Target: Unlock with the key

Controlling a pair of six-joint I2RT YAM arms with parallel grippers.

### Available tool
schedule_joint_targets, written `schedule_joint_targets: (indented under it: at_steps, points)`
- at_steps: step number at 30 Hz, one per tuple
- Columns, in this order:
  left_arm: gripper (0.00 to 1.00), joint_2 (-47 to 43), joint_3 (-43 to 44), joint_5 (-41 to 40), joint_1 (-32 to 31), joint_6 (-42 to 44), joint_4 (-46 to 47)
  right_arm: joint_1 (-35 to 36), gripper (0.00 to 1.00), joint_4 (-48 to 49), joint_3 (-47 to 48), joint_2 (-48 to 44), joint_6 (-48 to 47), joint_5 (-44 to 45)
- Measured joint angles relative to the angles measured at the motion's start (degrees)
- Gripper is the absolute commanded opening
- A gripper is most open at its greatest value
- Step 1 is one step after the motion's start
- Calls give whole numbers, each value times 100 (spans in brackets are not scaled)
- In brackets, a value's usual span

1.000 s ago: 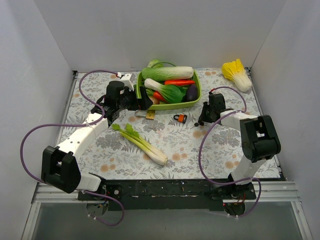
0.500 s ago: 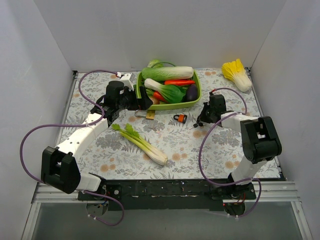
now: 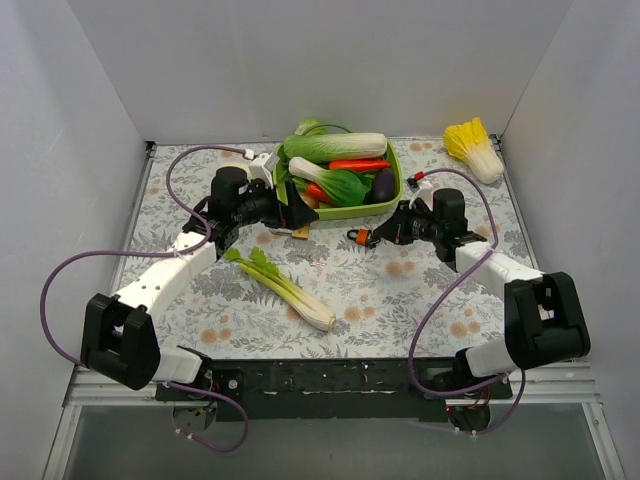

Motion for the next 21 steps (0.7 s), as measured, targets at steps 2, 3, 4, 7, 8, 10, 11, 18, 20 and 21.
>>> schedule_joint_targets:
  at_steps: [2,3,4,7,8,10,11,18,20,21]
  points:
    - [96,-2,-94,503,-4,-52,201,50,1,59,-66,-157,-90,-391]
    - [96,4,-129,861,-9,-96,310,101,1,63,-105,-249,-138,-586]
    - [95,9,-138,1078,-22,-129,378,164,1,52,-142,-334,-170,-776]
    - [93,31,-142,1779,-103,-192,662,378,1,37,-192,-568,-264,-1296]
    - [93,48,-142,1985,-146,-199,741,444,1,39,-192,-649,-278,-1473]
    - [91,107,-142,2347,-262,-203,861,553,1,35,-192,-802,-280,-1759]
    - [90,140,-142,2518,-328,-201,879,597,1,37,-192,-885,-278,-1919]
    - [75,315,-142,3228,-656,-188,931,800,1,61,-190,-1255,-151,-2686]
    - [72,393,-142,3366,-715,-190,949,820,1,90,-190,-1287,-66,-2881]
    - [69,424,-142,3407,-743,-197,949,833,1,109,-190,-1290,-35,-2940]
